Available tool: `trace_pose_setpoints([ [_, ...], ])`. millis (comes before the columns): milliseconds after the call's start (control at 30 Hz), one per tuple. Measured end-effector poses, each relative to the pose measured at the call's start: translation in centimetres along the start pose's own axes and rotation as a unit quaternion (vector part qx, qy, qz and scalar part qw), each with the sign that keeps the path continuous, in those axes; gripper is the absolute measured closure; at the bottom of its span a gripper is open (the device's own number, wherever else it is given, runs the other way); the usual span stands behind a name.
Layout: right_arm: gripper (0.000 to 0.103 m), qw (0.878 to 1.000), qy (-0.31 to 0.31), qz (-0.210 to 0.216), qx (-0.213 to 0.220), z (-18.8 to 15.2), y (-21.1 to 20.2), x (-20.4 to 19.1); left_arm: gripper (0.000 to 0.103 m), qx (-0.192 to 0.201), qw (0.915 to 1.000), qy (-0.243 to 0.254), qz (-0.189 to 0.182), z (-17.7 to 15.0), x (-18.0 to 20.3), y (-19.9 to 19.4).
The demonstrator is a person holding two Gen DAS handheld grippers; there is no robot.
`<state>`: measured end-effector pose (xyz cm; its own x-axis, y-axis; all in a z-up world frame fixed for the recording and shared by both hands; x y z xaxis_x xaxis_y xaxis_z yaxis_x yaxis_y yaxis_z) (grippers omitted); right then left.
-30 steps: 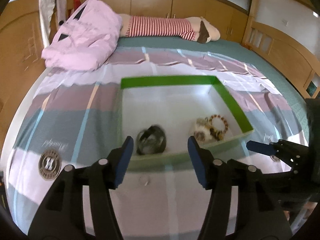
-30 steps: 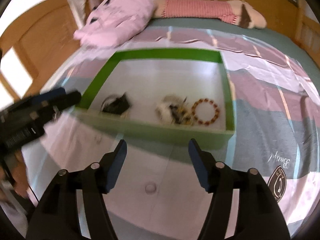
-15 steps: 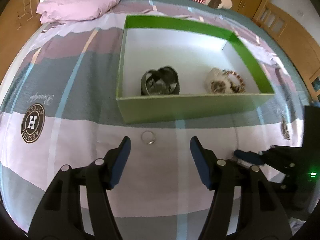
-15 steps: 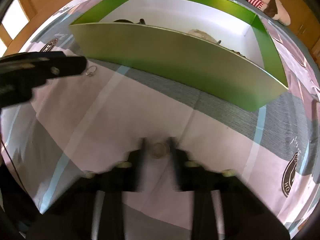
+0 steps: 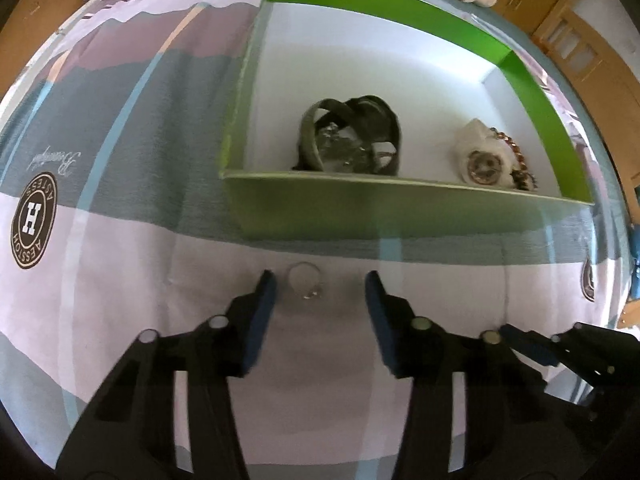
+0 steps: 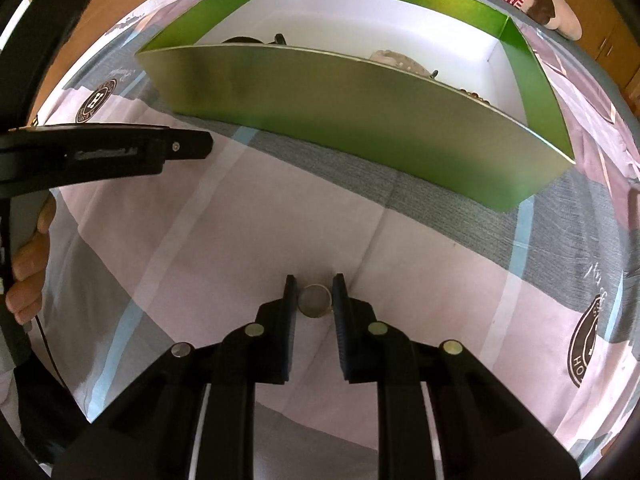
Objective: Organize jewelry
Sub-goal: 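Grasp a small silver ring with right tool while left tool grasps another small ring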
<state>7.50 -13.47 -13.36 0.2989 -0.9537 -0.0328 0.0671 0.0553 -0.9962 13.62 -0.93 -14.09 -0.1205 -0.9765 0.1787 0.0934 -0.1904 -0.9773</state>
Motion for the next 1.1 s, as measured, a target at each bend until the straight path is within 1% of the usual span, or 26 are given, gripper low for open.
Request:
trace_pose_setpoints([
  [67,0.085,1.0,0.0,-0.001,-0.001,-0.1,0.0,0.0,0.071,0.003,0.9999,0.0,0.014,0.1,-0.3,-0.1],
  [100,0.085,1.0,0.0,-0.001,-0.001,0.0,0.0,0.0,0.081,0.004,0.9998,-0.003,0.021,0.2,-0.6,0.0],
  [133,0.085,1.0,0.0,-0.002,-0.001,-0.1,0.0,0.0,0.084,0.004,0.9997,-0.007,0.023,0.2,-0.8,0.0],
  [200,0.085,1.0,0.0,-0.001,-0.001,-0.1,0.0,-0.1,0.084,0.003,0.9998,-0.012,0.013,0.1,-1.0,-0.4],
  [300,0.085,1.0,0.002,0.001,0.0,0.0,-0.1,0.0,0.084,0.006,0.9998,-0.009,0.015,0.0,-0.9,-1.0],
  [467,0.085,1.0,0.016,-0.019,0.012,0.3,-0.6,1.0,0.084,0.021,0.9989,0.01,0.041,-0.5,-0.1,-2.0],
  [533,0.085,0.999,0.027,-0.014,0.012,0.5,-0.8,1.6,0.084,0.022,0.9984,0.019,0.05,-0.8,0.3,-2.2],
  [633,0.085,0.999,0.048,0.006,0.013,0.7,-1.4,2.9,0.084,0.008,0.9984,0.03,0.047,-1.4,1.0,-1.8],
  [767,0.085,0.994,0.087,0.058,0.014,0.8,-2.4,4.9,0.084,-0.021,0.9985,0.041,0.028,-2.6,1.7,-0.9],
  [867,0.085,0.991,0.106,0.079,0.012,0.7,-2.6,5.8,0.084,-0.021,0.9984,0.045,0.027,-2.9,2.1,-0.8],
  [1000,0.085,0.991,0.111,0.07,0.014,0.2,-2.9,6.2,0.084,-0.014,0.9984,0.047,0.028,-3.0,2.4,-1.2],
  [1067,0.085,0.993,0.104,0.053,0.012,0.2,-2.8,6.0,0.084,-0.013,0.9982,0.048,0.034,-3.0,2.5,-1.1],
  [1100,0.085,0.995,0.095,0.032,0.013,0.0,-2.8,5.9,0.084,-0.011,0.9981,0.047,0.038,-3.0,2.5,-1.1],
])
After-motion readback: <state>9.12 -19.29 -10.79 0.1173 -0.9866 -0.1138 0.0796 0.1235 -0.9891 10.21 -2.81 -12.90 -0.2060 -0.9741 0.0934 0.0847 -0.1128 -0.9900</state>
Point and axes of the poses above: each gripper's, at about its wrist camera, not at the fingertips, and y roughly the way its jaws point, x to its right, z to its top, the point moved 9 cm from there along y, roughly the way its jaws point, and after that the axes turned 13 degrees about -x, right-handed, at the moved point
